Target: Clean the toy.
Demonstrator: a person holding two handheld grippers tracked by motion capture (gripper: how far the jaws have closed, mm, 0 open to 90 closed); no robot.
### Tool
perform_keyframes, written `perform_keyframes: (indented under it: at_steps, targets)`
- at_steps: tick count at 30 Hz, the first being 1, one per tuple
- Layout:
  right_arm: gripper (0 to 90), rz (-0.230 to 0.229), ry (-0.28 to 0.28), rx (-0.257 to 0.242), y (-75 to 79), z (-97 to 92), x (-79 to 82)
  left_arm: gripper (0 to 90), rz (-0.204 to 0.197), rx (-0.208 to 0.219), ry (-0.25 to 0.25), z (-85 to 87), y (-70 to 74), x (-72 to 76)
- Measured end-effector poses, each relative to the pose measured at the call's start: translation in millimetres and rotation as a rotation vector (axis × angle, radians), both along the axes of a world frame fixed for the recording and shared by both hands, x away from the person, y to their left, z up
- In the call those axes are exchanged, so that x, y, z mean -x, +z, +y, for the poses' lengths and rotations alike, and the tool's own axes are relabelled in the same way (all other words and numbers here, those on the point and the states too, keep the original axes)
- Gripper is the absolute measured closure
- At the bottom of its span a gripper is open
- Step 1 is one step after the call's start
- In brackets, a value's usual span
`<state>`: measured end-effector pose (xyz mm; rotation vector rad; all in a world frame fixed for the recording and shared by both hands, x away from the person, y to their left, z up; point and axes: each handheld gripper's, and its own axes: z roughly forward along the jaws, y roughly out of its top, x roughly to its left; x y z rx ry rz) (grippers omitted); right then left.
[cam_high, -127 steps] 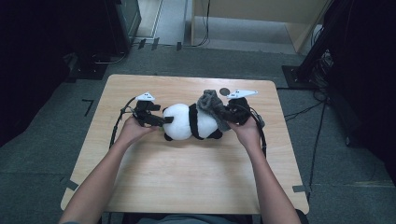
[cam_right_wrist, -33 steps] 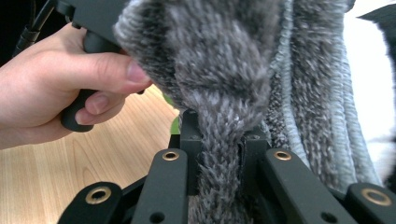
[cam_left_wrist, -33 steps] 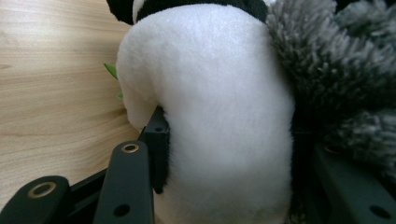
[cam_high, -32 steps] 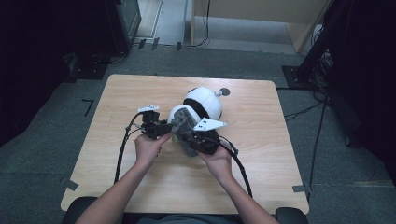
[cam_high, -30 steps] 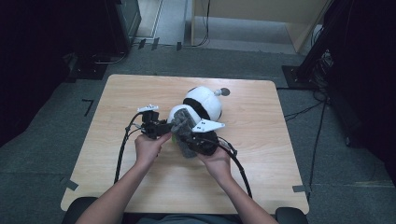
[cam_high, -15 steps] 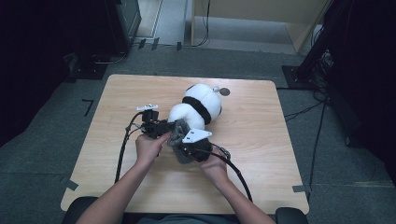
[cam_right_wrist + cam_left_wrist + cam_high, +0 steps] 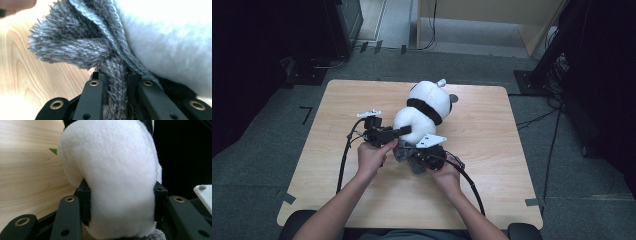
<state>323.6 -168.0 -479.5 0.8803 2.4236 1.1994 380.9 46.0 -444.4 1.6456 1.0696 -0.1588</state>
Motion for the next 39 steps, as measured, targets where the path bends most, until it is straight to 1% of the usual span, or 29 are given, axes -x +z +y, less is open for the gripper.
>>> perform_keyframes:
  at_steps: [3, 8, 11, 14, 16, 18, 21, 24, 25, 26, 30, 33, 36, 39]
  targets:
    - [81.3, 0.005, 0.012, 0.024, -2.3, 0.1, -0.8, 51.7, 0.012, -0.002, 0.001, -0.5, -3.0, -0.7]
    - [81.3, 0.006, 0.016, 0.049, -2.8, -3.8, -2.6, 51.6, 0.009, 0.0, 0.002, -0.3, -3.6, -0.6]
    - [81.3, 0.014, 0.002, 0.059, -3.2, -8.2, -4.5, 51.7, 0.009, 0.004, 0.003, 2.5, -2.8, -1.2]
    - [81.2, 0.031, -0.036, 0.069, -5.1, -16.4, -9.4, 51.7, 0.015, 0.008, 0.003, 5.6, -2.9, -2.2]
    - [81.1, 0.049, -0.067, 0.064, -5.5, -23.9, -12.8, 51.6, 0.016, 0.012, 0.003, 6.5, -3.5, -2.5]
    - [81.1, 0.052, -0.073, 0.063, -5.9, -26.3, -14.1, 51.6, 0.015, 0.007, 0.001, 6.1, -3.8, -2.4]
    - [81.1, 0.052, -0.077, 0.079, -7.6, -26.9, -15.4, 51.6, 0.01, -0.006, 0.001, 6.2, -4.4, -2.3]
    - [81.1, 0.056, -0.099, 0.085, -7.2, -32.4, -18.2, 51.6, 0.007, -0.011, 0.007, 8.7, -4.3, -2.5]
    - [81.1, 0.063, -0.123, 0.075, -5.9, -36.5, -19.5, 51.6, 0.004, -0.013, 0.008, 9.2, -4.2, -2.5]
    - [81.1, 0.064, -0.134, 0.073, -4.8, -39.4, -20.3, 51.6, -0.001, -0.018, 0.008, 9.9, -4.1, -2.5]
    - [81.1, 0.055, -0.197, 0.049, 2.8, -54.0, -23.2, 51.6, -0.008, -0.024, 0.015, 11.9, -4.2, -3.0]
    - [81.2, 0.052, -0.224, 0.021, 8.4, -61.7, -23.9, 51.6, -0.001, -0.021, 0.022, 14.6, -4.8, -3.9]
    - [81.2, 0.041, -0.251, -0.018, 14.0, -70.0, -24.8, 51.6, -0.003, -0.02, 0.033, 16.4, -4.6, -4.5]
    - [81.2, 0.037, -0.272, -0.046, 18.8, -77.3, -24.9, 51.6, -0.003, -0.022, 0.035, 16.9, -5.0, -4.9]
